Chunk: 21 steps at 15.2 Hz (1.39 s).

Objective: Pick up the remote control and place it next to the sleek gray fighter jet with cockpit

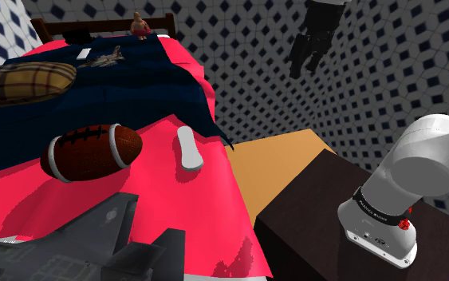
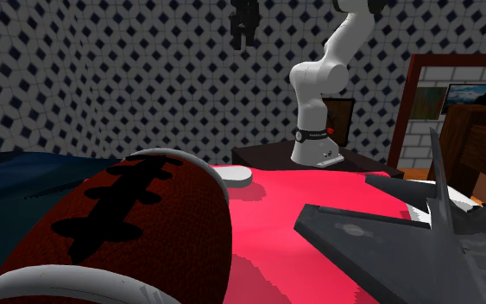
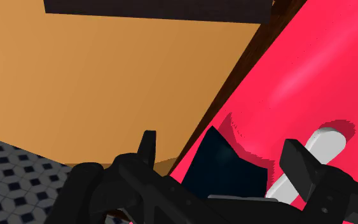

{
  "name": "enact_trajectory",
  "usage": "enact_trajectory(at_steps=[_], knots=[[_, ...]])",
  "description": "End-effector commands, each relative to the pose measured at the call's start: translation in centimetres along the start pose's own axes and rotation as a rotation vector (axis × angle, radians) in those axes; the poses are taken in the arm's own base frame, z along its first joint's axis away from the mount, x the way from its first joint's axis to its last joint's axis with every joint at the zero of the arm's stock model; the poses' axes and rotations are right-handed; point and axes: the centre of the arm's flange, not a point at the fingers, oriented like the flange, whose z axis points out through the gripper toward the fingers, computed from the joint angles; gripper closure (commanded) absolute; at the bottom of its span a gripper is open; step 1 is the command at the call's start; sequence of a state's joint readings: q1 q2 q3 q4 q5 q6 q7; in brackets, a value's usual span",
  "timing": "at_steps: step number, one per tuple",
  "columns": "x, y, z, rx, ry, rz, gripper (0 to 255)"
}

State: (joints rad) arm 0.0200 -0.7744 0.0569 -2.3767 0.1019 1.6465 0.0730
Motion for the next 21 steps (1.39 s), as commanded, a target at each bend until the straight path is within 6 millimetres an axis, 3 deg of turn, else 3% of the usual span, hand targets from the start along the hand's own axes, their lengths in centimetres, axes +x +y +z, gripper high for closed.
enact_trajectory(at_steps=[1,21], knots=[[0.0,0.0,0.0,0.0,0.0,0.0,0],[13.0,-17.9,15.3,-0.035,-0.021,0.23,0]])
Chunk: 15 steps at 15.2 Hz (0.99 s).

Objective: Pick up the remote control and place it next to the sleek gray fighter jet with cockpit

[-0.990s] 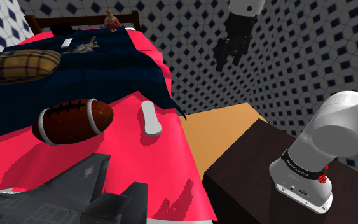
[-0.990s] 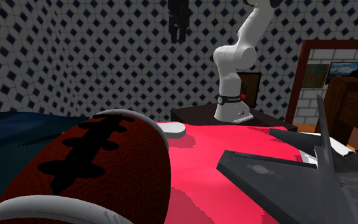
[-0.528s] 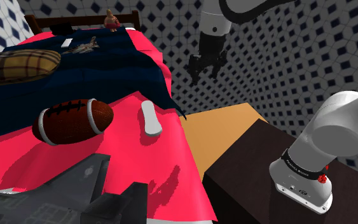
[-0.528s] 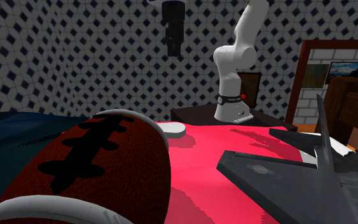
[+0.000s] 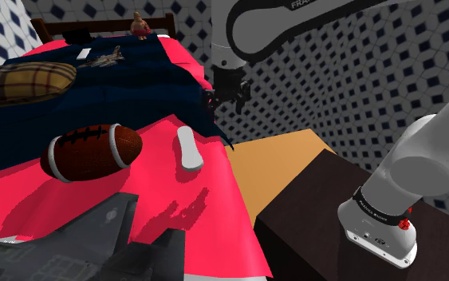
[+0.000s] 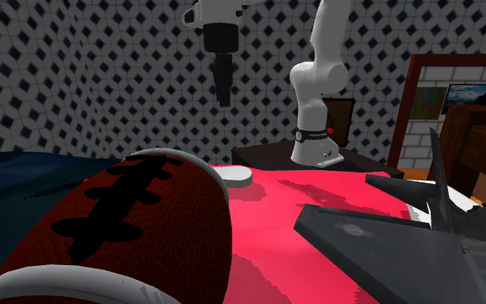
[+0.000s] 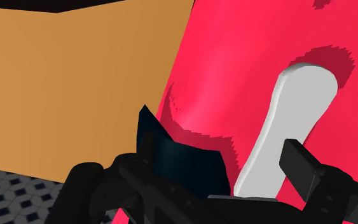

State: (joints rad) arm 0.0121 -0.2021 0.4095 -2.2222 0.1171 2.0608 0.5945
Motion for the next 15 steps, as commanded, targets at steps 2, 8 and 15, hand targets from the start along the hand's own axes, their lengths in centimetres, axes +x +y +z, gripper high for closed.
enact_trajectory(at_steps=[2,8,15], knots=[[1.7,-3.2,2.3,-0.003,-0.003,0.037,0],[5.4,-8.8,6.8,-0.014,-0.01,0.106,0],[6.8,-10.8,10.7,-0.018,-0.012,0.132,0]])
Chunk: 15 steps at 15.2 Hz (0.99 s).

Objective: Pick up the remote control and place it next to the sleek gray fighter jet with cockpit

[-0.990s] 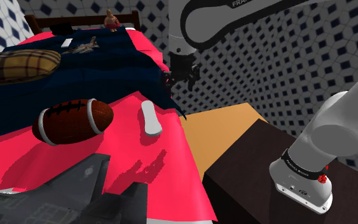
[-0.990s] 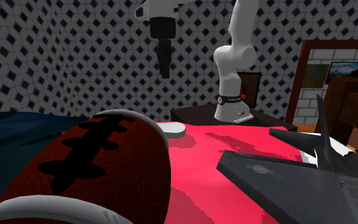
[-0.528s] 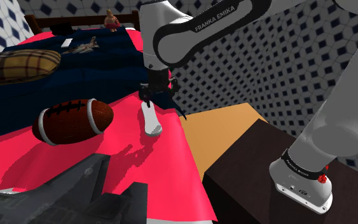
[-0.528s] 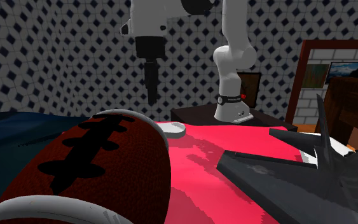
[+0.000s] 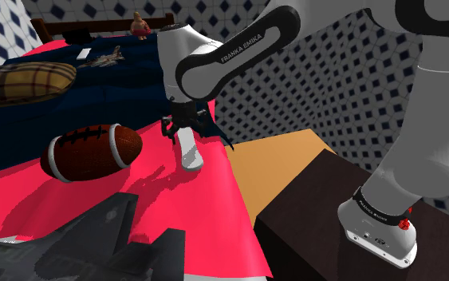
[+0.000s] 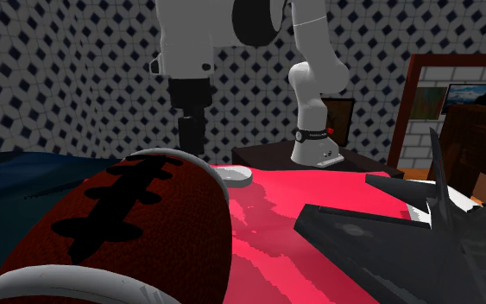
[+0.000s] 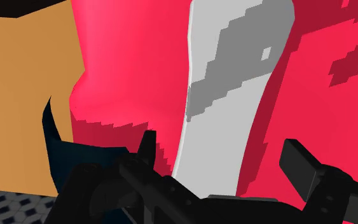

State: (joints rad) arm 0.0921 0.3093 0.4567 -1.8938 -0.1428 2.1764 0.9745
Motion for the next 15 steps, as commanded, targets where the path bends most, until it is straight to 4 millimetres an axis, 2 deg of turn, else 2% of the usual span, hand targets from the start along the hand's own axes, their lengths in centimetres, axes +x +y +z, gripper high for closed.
enact_trajectory(at_steps=[1,3,11,12,15], knots=[[0.0,-0.1,1.0,0.0,0.0,0.001,0],[0.0,-0.1,2.4,0.0,0.0,0.001,0],[0.0,-0.1,2.4,0.0,0.0,0.001,0],[0.0,-0.1,2.4,0.0,0.0,0.001,255],[0.0,-0.1,2.4,0.0,0.0,0.001,255]])
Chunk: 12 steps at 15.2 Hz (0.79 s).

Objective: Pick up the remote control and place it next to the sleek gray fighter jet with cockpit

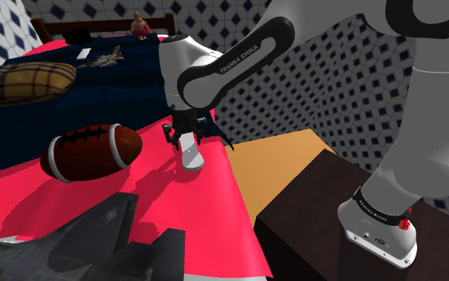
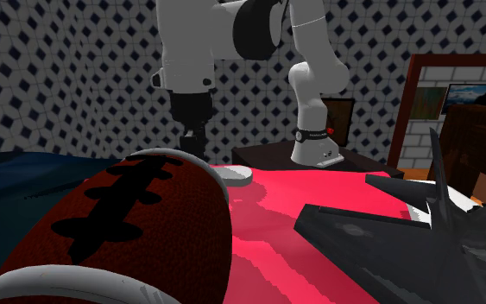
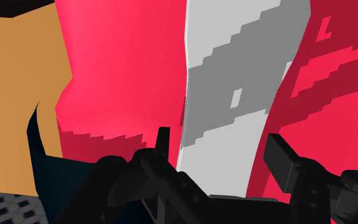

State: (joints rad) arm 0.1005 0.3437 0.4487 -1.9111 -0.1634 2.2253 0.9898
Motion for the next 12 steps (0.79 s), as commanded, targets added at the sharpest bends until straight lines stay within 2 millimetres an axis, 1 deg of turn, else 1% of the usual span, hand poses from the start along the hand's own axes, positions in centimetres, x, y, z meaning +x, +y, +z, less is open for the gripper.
enact_trajectory(at_steps=[1,6,12], knots=[[0.0,0.0,0.0,0.0,0.0,0.0,255],[0.0,0.0,0.0,0.0,0.0,0.0,255],[0.0,0.0,-3.2,0.0,0.0,0.0,255]])
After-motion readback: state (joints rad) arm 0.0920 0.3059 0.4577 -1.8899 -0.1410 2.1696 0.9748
